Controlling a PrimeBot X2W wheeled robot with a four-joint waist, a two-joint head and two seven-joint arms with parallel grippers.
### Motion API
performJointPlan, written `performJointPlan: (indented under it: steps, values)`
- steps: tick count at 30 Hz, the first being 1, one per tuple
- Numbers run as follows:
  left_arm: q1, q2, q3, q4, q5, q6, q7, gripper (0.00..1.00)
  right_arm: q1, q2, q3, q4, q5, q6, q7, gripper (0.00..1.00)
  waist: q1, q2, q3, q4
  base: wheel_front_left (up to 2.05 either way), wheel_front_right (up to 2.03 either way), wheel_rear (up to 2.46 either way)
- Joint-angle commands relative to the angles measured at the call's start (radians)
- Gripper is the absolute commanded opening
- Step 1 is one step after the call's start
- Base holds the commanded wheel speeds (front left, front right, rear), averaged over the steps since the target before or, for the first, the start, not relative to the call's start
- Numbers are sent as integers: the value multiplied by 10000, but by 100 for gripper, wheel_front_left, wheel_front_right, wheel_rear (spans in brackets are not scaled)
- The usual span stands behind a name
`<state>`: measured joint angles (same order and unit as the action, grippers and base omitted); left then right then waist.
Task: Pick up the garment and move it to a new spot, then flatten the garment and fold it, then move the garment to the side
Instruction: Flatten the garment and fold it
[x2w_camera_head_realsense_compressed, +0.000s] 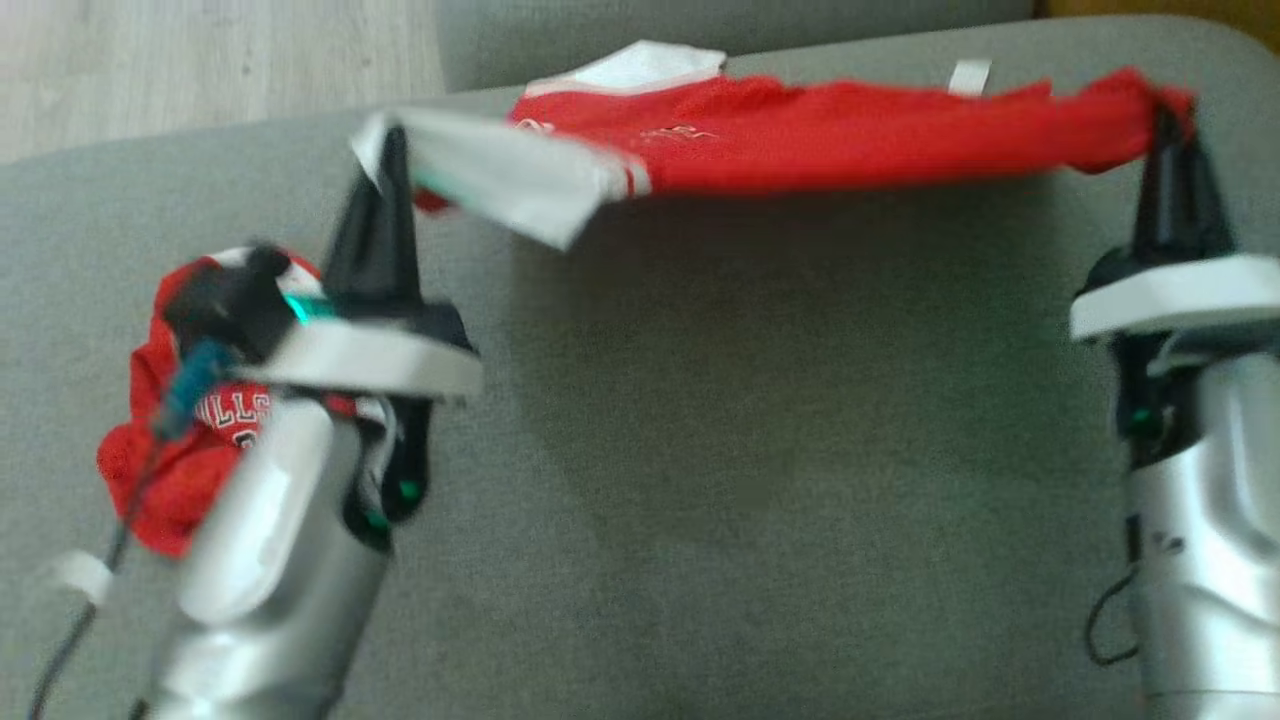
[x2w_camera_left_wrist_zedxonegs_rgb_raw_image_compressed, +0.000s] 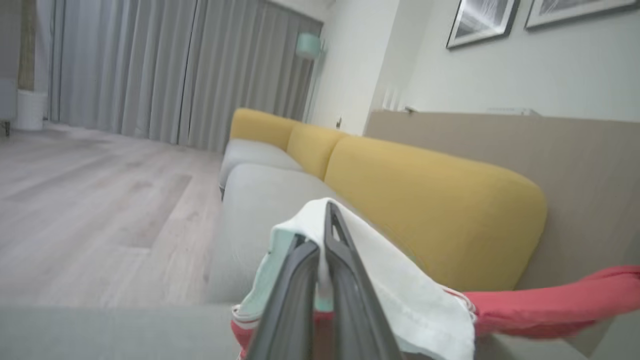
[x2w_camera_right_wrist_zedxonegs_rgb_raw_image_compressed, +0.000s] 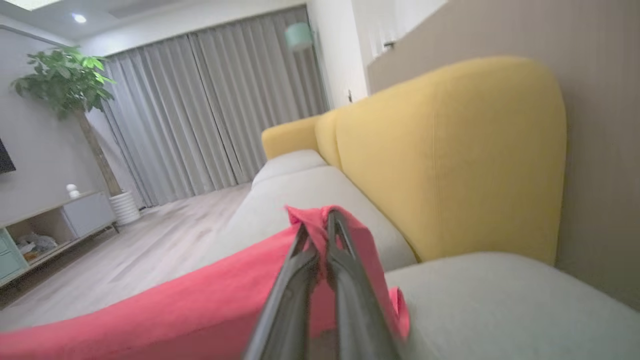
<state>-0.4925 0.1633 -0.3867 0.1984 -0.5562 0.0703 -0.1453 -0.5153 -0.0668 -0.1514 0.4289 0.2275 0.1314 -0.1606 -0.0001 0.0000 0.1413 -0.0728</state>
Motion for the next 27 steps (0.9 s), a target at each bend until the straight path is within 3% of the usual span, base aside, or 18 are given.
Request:
performJointPlan:
  steps: [1,8,15,17,21,27]
  values:
    - [-790,337,497,-670,-39,-9,140,0,-503,-276,290,-762,-20,-7,196,0,1,0,-195,14,0,0,0]
    - [-1564,1000,824,-2799,92,198,921,0,-102,-871,704,-3537,366,-7,1035,0,1,0,-738,-1,0,0,0]
    - [-1254,1482,1550,-5777,-96,1004,1859,0,806,-948,409,-6575,664,-7,2339,0,1,0,-860,-144,0,0,0]
    - [-1368,1842,1721,-6325,69,1098,2191,0,950,-891,288,-7233,700,-7,2781,0,1,0,-723,-150,0,0,0]
    - [-1591,2192,1939,-6426,8,1104,2632,0,869,-843,189,-7770,677,-7,3345,0,1,0,-332,-167,0,0,0]
    - [-3220,2805,1914,-4771,-81,373,3161,0,-733,-603,234,-6931,1002,-7,3893,0,1,0,1286,-163,0,0,0]
